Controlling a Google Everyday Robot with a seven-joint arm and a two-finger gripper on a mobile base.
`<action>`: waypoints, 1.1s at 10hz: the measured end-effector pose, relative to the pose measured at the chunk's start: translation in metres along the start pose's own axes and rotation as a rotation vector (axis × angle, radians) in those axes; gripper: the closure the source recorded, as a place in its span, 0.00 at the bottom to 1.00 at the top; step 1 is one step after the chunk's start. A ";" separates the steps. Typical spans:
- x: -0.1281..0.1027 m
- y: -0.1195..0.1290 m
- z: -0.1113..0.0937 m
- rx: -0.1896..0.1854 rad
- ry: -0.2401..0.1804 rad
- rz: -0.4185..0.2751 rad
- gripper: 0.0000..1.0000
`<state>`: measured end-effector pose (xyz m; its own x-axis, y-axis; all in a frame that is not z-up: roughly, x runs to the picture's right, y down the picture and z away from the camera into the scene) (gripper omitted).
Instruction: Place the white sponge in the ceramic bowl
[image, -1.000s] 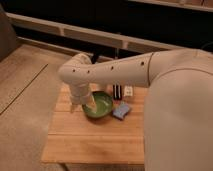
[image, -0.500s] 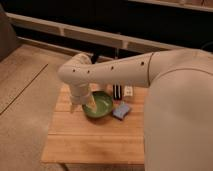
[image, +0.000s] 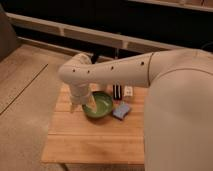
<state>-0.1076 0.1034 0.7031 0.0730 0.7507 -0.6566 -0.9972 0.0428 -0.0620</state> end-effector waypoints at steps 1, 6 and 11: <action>0.000 0.000 0.000 0.000 0.000 0.000 0.35; 0.000 0.000 0.000 0.000 0.000 0.000 0.35; -0.028 -0.013 -0.009 0.034 -0.085 -0.052 0.35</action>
<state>-0.0962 0.0763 0.7155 0.1246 0.8002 -0.5867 -0.9922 0.1047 -0.0678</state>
